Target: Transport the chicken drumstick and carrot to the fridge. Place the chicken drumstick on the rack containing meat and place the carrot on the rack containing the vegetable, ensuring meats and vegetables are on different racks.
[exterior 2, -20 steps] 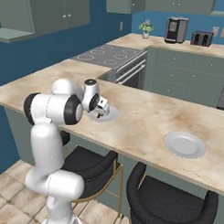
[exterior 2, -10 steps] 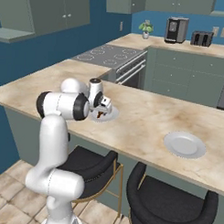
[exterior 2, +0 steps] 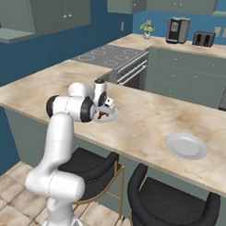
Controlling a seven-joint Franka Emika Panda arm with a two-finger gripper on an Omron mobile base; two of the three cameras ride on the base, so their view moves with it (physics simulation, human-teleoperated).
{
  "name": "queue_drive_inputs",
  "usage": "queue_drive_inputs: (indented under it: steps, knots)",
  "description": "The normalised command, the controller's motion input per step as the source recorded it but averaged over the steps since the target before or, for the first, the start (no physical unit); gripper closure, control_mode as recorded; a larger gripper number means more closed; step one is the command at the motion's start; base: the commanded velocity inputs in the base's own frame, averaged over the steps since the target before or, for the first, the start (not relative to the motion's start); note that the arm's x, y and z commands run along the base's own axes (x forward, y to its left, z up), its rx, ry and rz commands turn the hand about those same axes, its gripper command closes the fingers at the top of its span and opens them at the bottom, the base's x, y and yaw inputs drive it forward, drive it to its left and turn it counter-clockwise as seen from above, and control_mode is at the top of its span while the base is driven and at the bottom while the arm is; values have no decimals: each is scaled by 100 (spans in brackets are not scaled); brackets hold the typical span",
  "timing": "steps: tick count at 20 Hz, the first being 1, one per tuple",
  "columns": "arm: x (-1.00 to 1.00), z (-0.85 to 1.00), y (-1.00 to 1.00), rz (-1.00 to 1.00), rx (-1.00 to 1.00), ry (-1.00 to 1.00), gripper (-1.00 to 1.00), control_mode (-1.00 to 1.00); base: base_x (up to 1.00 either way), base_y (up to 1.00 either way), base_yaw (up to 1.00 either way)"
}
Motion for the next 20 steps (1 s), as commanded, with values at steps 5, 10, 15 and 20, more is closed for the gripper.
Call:
queue_drive_inputs:
  steps: [5,10,15,20]
  knots:
    - [17,-33,0,-1,0,11,-100,-100,0,0,0]
    - [18,-32,0,-1,0,5,-100,-100,0,0,0]
    - [12,-39,0,-1,0,9,100,-100,0,0,0]
    - [0,-33,0,-1,0,7,100,-100,0,0,0]
